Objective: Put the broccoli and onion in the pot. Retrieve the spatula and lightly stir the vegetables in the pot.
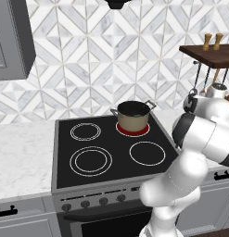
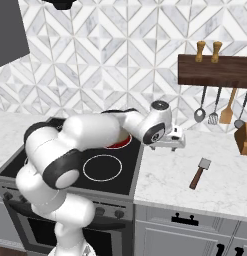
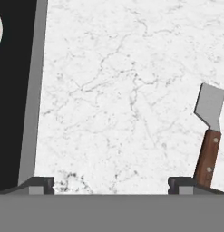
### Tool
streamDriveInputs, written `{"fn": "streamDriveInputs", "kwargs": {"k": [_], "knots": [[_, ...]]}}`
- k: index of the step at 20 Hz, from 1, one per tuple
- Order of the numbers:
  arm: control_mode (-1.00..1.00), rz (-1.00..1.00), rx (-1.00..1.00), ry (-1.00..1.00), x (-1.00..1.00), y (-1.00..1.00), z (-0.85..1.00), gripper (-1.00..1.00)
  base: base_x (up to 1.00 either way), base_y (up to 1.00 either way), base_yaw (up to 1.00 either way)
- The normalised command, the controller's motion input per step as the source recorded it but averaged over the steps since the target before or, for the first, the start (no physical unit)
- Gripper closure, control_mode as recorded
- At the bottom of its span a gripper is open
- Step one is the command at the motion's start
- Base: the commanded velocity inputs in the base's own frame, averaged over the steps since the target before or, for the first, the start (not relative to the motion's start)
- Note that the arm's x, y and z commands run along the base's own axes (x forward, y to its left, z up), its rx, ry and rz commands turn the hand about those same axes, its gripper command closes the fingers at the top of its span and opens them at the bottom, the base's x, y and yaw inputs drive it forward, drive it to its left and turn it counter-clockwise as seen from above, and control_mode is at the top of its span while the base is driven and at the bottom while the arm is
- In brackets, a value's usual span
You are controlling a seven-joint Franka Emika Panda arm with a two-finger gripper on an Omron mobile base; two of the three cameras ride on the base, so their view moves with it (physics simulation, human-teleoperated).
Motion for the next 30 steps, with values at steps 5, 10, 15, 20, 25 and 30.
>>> {"fn": "streamDriveInputs", "kwargs": {"k": [5,10,15,20,25,30], "knots": [[-1.0,-0.11,0.0,0.03,-0.48,-0.6,0.0,-1.0,0.0,0.0,0.0],[-1.0,-0.02,0.01,0.01,-0.03,-0.22,-0.04,-1.0,0.0,0.0,0.0],[-1.0,-0.05,0.0,0.19,-0.11,-0.37,-0.23,-1.0,0.0,0.0,0.0],[-1.0,-0.04,0.03,0.09,-0.16,-0.17,-0.22,-1.0,0.0,0.0,0.0],[-1.0,0.0,0.08,0.0,-0.01,-0.16,-0.18,-1.0,0.0,0.0,0.0],[-1.0,-0.03,0.01,0.0,0.0,-0.28,-0.22,-1.0,0.0,0.0,0.0]]}}
